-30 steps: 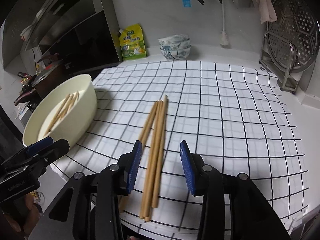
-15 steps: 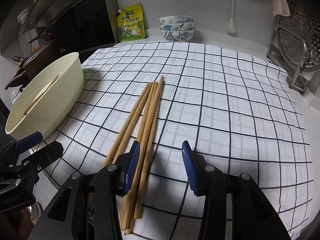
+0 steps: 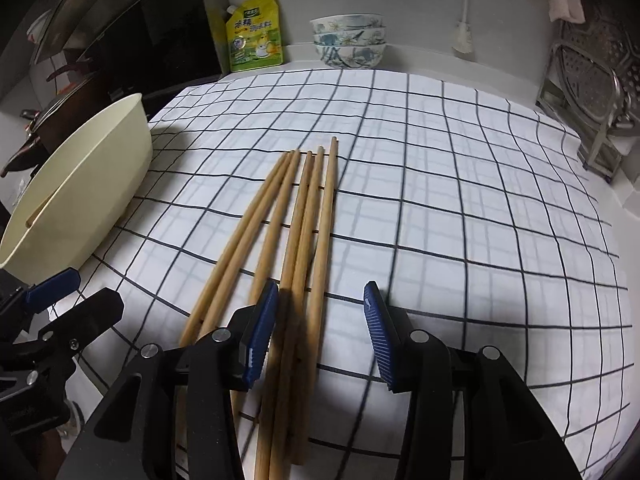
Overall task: Organize utensils
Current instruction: 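Lower the left tool onto a chopstick and grasp it while the right tool grasps another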
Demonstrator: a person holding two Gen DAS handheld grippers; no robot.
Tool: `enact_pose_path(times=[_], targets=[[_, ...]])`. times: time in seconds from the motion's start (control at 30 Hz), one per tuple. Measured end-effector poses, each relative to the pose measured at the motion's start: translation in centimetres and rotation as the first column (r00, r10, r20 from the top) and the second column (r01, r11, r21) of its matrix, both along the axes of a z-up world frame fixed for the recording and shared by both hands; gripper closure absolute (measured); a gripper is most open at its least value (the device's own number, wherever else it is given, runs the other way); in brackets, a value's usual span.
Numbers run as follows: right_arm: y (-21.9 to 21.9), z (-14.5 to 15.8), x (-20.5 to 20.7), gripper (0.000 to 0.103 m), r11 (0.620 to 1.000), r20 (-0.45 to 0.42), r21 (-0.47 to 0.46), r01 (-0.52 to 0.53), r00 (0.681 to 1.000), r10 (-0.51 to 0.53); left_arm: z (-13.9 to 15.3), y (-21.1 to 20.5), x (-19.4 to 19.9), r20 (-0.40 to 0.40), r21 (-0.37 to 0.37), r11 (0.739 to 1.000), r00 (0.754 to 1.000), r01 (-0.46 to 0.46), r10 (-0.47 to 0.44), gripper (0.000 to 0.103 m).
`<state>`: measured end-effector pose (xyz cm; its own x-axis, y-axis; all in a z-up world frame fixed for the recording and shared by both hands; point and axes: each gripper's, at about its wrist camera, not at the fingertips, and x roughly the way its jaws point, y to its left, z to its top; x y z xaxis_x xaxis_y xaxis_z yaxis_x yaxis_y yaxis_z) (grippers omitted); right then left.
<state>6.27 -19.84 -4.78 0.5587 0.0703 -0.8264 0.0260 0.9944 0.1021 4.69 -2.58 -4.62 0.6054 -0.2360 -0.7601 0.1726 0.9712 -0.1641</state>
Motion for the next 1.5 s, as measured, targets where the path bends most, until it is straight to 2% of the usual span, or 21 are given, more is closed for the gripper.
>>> enact_pose_path(times=[0.23, 0.5, 0.7, 0.9, 1.17, 1.5], targets=[[-1.9, 0.0, -1.3, 0.061, 0.999, 0.007, 0.030, 0.041, 0.999, -0.041, -1.2, -2.0, 0.4, -0.014, 0.017, 1.000, 1.000, 0.016, -0.016, 0.018], [-3.2, 0.4, -1.9, 0.061, 0.996, 0.023, 0.076, 0.049, 0.998, -0.051, -1.6, -3.3, 0.9, -0.007, 0.040, 0.999, 1.000, 0.025, -0.025, 0.018], [-5.3, 0.8, -2.2, 0.061, 0.991, 0.035, 0.085, 0.099, 0.994, -0.103, -1.8, -4.0, 1.1, 0.003, 0.062, 0.998, 1.000, 0.027, -0.027, 0.018], [-5.9, 0.4, -2.1, 0.061, 0.991, 0.028, 0.074, 0.115, 0.993, -0.117, -2.2, -4.5, 1.1, 0.012, 0.101, 0.995, 1.000, 0.023, -0.025, 0.017], [-5.1, 0.0, -2.0, 0.061, 0.995, 0.021, 0.021, 0.099, 0.995, -0.099, -2.4, -3.7, 1.2, 0.003, 0.107, 0.994, 1.000, 0.002, -0.002, 0.012], [-4.8, -0.1, -2.0, 0.061, 0.995, 0.022, -0.014, 0.101, 0.995, -0.101, -2.6, -4.3, 1.8, 0.007, 0.162, 0.987, 1.000, -0.009, 0.008, 0.012]])
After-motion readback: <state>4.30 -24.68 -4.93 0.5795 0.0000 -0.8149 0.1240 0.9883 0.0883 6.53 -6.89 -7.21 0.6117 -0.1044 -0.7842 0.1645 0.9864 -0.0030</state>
